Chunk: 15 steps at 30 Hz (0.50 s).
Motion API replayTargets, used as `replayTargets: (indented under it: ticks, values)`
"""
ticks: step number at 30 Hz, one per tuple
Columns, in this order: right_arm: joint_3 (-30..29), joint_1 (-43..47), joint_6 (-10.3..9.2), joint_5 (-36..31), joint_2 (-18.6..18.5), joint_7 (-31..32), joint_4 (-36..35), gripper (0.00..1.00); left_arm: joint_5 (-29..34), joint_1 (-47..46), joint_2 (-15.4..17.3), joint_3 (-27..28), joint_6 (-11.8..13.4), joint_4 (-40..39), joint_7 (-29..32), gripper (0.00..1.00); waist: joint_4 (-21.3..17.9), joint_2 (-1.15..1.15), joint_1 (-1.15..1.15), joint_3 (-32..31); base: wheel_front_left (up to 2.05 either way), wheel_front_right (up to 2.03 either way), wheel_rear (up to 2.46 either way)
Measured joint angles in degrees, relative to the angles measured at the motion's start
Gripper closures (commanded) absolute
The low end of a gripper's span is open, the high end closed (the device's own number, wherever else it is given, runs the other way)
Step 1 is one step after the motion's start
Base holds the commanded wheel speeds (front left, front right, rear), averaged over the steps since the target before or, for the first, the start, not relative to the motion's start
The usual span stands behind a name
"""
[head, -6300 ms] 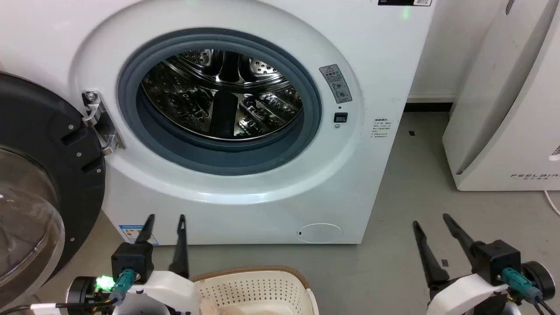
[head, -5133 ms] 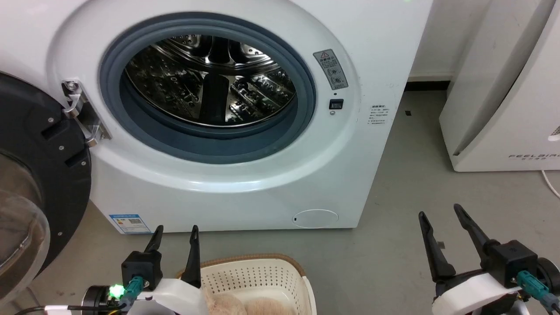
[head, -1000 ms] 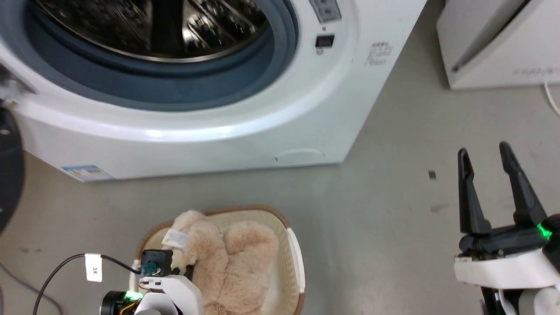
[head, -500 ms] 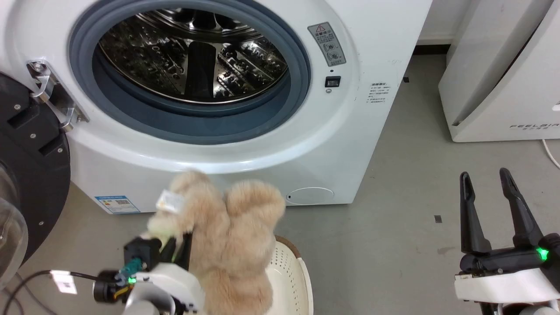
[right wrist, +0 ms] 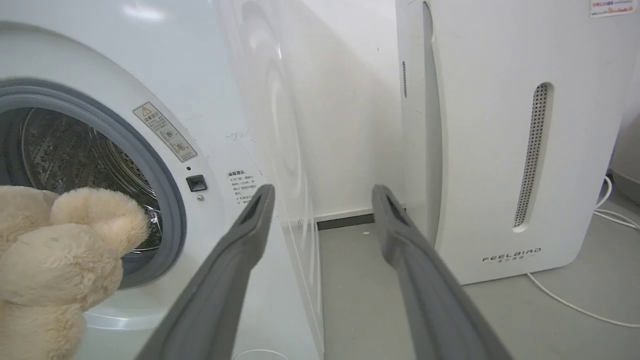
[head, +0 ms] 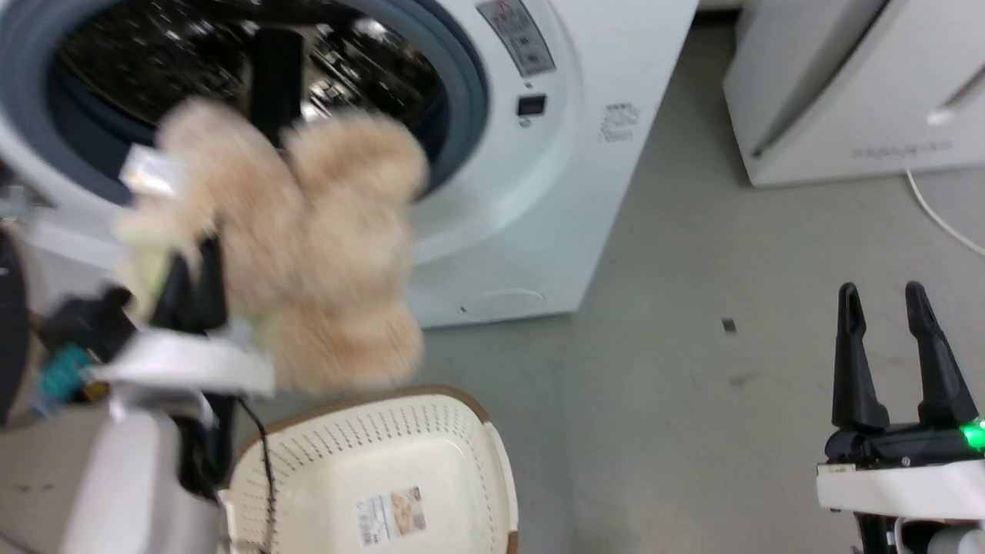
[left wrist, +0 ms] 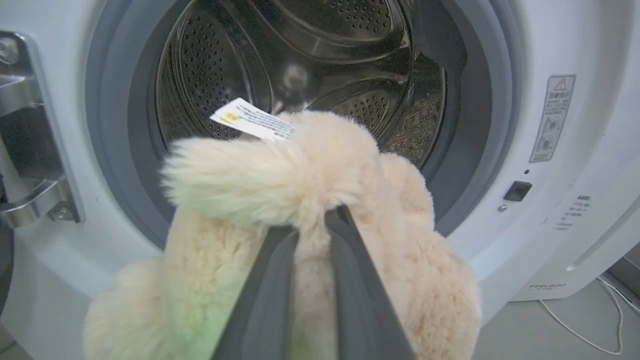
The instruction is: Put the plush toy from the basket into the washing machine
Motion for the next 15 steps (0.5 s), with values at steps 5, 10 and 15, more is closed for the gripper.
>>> replayTargets:
  ticks: [5, 10, 15]
  values:
    - [1.8, -2.5, 0.0, 1.0, 0.0, 0.0, -1.0, 0.0, -0.3, -9.0, 3.5, 2.2, 1.7, -1.7, 3.2, 1.0, -2.0, 0.0, 0.0, 4.6, 0.0, 0.0, 0.0]
    - [3.1, -5.6, 0.0, 1.3, 0.0, 0.0, -1.9, 0.0, 0.4, -19.1, 7.9, 2.9, 2.4, -1.2, 7.1, 1.0, -4.5, 0.0, 0.01, 10.2, 0.0, 0.0, 0.0]
    - [4.3, -7.8, 0.0, 3.5, 0.0, 0.0, -2.9, 0.0, 3.1, -30.9, 12.1, 1.0, 2.3, 3.5, 10.6, 1.0, -6.7, 0.0, 0.01, 16.2, 0.0, 0.0, 0.0]
